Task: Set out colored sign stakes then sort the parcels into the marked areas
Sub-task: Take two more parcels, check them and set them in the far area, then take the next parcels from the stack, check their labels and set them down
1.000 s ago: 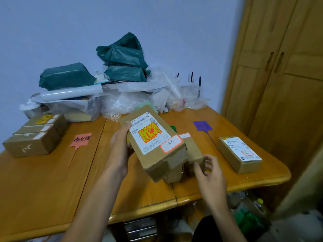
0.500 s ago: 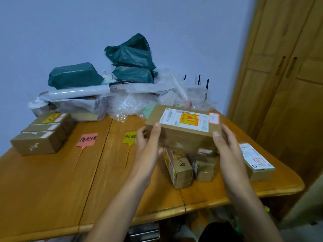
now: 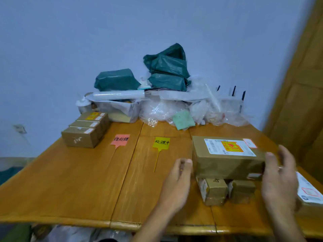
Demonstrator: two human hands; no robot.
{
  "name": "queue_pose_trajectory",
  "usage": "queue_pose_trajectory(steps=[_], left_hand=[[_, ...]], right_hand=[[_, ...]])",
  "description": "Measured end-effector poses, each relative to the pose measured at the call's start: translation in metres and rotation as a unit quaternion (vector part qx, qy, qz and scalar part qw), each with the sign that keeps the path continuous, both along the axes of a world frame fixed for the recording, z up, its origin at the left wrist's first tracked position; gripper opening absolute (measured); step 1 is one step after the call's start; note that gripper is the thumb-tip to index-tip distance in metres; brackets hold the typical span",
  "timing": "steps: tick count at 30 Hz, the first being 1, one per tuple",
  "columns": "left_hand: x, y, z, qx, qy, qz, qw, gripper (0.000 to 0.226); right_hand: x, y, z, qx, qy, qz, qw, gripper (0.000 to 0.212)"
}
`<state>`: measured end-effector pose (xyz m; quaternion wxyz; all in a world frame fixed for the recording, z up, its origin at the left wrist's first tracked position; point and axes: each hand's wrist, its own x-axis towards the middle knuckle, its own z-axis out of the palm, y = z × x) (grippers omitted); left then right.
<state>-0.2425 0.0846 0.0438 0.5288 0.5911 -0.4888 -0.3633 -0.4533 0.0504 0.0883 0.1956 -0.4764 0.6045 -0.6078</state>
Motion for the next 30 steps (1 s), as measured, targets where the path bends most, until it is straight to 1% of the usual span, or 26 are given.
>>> queue_pose_trajectory(steps=[1, 2, 3, 4, 6, 7, 9, 11, 13, 15, 18, 21, 24, 26, 28, 30], left_hand=[[0.009, 0.001, 0.000, 0.002, 0.002, 0.009, 1.000, 0.025], [0.018, 0.002, 0.001, 0.002, 0.003, 0.016, 1.000, 0.025], [0.030, 0.004, 0.002, 0.002, 0.001, 0.025, 1.000, 0.024], [0.044, 0.005, 0.002, 0.002, -0.003, 0.038, 0.999, 0.022], [0.074, 0.008, 0.000, 0.000, -0.007, 0.071, 0.997, 0.018], [0.091, 0.010, -0.003, -0.002, -0.008, 0.089, 0.996, 0.015], [0.128, 0.017, -0.009, 0.005, -0.002, 0.122, 0.992, 0.010], [0.170, 0.026, -0.015, 0.025, 0.005, 0.161, 0.987, 0.009], [0.217, 0.035, -0.023, 0.033, 0.016, 0.204, 0.978, 0.007], [0.263, 0.040, -0.028, 0.029, 0.030, 0.256, 0.966, 0.005], [0.334, 0.034, -0.031, 0.028, 0.071, 0.337, 0.938, 0.010], [0.397, 0.015, -0.027, 0.025, 0.103, 0.380, 0.919, 0.024], [0.440, -0.012, -0.016, 0.026, 0.098, 0.373, 0.922, 0.031], [0.458, -0.030, -0.009, 0.044, 0.084, 0.363, 0.927, 0.047], [0.467, -0.045, -0.007, 0.067, 0.084, 0.352, 0.930, 0.059], [0.471, -0.060, -0.012, 0.087, 0.097, 0.345, 0.929, 0.060]], right_hand=[[0.009, 0.006, -0.002, -0.060, 0.007, -0.039, 0.997, 0.048], [0.022, 0.015, -0.005, -0.113, -0.004, -0.055, 0.992, 0.043], [0.042, 0.024, -0.009, -0.156, -0.018, -0.042, 0.987, 0.037], [0.068, 0.036, -0.011, -0.191, -0.027, 0.006, 0.981, 0.032], [0.127, 0.057, -0.018, -0.203, 0.005, 0.144, 0.968, 0.017], [0.156, 0.063, -0.024, -0.179, 0.037, 0.215, 0.959, 0.013], [0.210, 0.061, -0.047, -0.057, 0.075, 0.325, 0.941, 0.011], [0.255, 0.048, -0.068, 0.065, 0.084, 0.409, 0.906, 0.020], [0.291, 0.035, -0.074, 0.152, 0.074, 0.455, 0.874, 0.017], [0.324, 0.018, -0.072, 0.180, 0.075, 0.475, 0.858, 0.015], [0.374, -0.014, -0.070, 0.159, 0.108, 0.482, 0.855, 0.026], [0.421, -0.052, -0.067, 0.126, 0.144, 0.488, 0.852, 0.053], [0.459, -0.088, -0.060, 0.105, 0.172, 0.499, 0.843, 0.084], [0.479, -0.109, -0.058, 0.091, 0.198, 0.502, 0.837, 0.100], [0.496, -0.128, -0.059, 0.085, 0.215, 0.507, 0.831, 0.109], [0.510, -0.145, -0.060, 0.086, 0.211, 0.514, 0.827, 0.107]])
